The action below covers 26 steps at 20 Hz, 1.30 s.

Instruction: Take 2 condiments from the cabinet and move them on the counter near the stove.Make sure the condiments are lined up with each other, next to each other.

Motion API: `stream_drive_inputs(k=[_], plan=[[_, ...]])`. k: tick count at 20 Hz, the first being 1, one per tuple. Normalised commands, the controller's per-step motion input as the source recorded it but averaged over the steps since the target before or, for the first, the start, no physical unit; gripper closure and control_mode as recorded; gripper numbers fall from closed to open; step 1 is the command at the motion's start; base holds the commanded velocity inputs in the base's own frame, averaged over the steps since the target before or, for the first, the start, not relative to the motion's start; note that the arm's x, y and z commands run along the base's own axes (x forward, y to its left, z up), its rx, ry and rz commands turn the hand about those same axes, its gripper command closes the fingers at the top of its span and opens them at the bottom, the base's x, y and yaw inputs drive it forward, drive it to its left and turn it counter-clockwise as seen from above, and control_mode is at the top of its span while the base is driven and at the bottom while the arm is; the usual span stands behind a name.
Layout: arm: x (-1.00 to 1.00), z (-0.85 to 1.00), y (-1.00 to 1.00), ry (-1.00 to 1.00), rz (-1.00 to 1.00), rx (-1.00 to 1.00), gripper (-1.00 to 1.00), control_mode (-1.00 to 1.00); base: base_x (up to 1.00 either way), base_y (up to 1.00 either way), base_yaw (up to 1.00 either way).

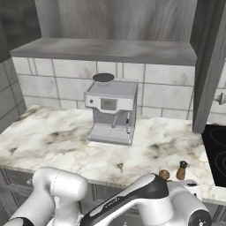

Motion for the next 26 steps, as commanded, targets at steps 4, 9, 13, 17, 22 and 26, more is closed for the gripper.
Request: stream_drive_inputs(k=[4, 9, 13, 17, 22, 26], plan=[[0.26, -0.19, -0.28, 0.00, 0.00, 0.01, 1.00, -1.00, 0.00, 0.00, 0.00], [0.21, -0.12, -0.16, 0.00, 0.00, 0.06, 1.00, -1.00, 0.00, 0.00, 0.00], [0.16, -0.18, -0.23, -0.02, 0.00, 0.05, 1.00, -1.00, 0.00, 0.00, 0.00], [0.19, -0.16, -0.22, -0.01, 0.00, 0.05, 1.00, -1.00, 0.00, 0.00, 0.00], [0.10, -0.07, -0.07, -0.02, 0.00, 0.00, 1.00, -1.00, 0.00, 0.00, 0.00], [0.10, -0.11, 0.00, 0.00, 0.00, 0.00, 1.00, -1.00, 0.00, 0.00, 0.00]])
